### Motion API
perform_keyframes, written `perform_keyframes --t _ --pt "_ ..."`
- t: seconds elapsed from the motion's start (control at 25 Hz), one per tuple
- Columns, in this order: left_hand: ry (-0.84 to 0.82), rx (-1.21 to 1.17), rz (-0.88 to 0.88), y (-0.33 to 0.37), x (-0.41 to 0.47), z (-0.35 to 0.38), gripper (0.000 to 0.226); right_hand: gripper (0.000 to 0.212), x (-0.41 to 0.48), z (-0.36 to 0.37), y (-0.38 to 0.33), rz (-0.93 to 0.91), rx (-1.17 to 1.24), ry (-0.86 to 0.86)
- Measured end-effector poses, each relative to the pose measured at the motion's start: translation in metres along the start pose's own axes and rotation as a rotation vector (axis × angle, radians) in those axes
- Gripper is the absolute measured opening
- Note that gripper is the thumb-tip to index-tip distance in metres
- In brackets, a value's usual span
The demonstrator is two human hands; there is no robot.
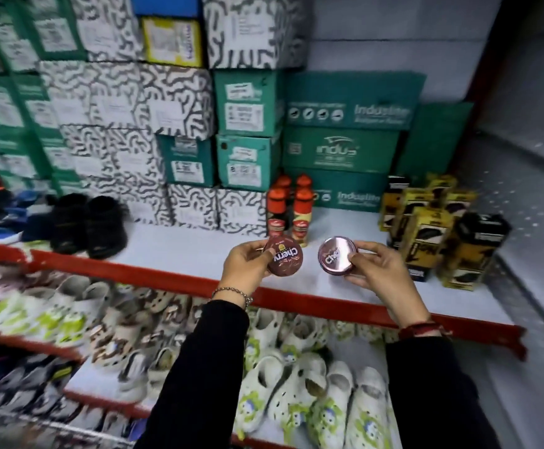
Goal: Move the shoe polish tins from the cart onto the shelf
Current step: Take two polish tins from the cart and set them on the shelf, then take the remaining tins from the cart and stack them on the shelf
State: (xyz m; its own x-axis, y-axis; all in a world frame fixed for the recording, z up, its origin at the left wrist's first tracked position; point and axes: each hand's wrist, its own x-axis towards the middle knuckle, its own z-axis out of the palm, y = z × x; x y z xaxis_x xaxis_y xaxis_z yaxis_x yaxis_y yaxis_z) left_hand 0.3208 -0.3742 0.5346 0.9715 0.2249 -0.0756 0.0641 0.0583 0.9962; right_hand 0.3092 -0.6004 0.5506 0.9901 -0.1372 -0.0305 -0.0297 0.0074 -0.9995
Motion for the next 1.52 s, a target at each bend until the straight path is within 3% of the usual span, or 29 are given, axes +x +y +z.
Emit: perform_keyframes --t 0.2,0.36,0.56,0.88,1.12,1.28,1.52 --pt "-0.061 0.212 -0.064 -0.010 0.035 0.061 0.030 0.038 0.031 -0.027 0.014 0.109 -0.067 0.140" --pt "-0.016 0.474 -0.020 -0.017 0.045 0.083 0.031 0.037 0.054 -0.030 0.028 0.132 -0.195 0.252" --pt "0.064 0.726 0.098 -0.012 0.045 0.090 0.028 0.027 0.062 -0.026 0.027 0.017 -0.616 0.366" --pt "0.078 0.817 0.164 -0.005 0.042 0.095 0.023 0.027 0.046 -0.011 0.020 -0.065 -0.934 0.389" --pt "0.164 0.737 0.417 0.015 0.013 0.058 0.027 0.039 0.039 0.006 -0.001 -0.444 -0.870 0.277" --pt "0.279 0.894 0.679 0.040 0.003 0.014 0.045 0.057 0.036 0.046 -0.021 -0.687 -0.923 0.124" --pt "0.595 1.160 0.585 0.040 -0.037 -0.084 0.063 0.066 0.004 0.150 -0.032 -0.952 -0.941 -0.129"
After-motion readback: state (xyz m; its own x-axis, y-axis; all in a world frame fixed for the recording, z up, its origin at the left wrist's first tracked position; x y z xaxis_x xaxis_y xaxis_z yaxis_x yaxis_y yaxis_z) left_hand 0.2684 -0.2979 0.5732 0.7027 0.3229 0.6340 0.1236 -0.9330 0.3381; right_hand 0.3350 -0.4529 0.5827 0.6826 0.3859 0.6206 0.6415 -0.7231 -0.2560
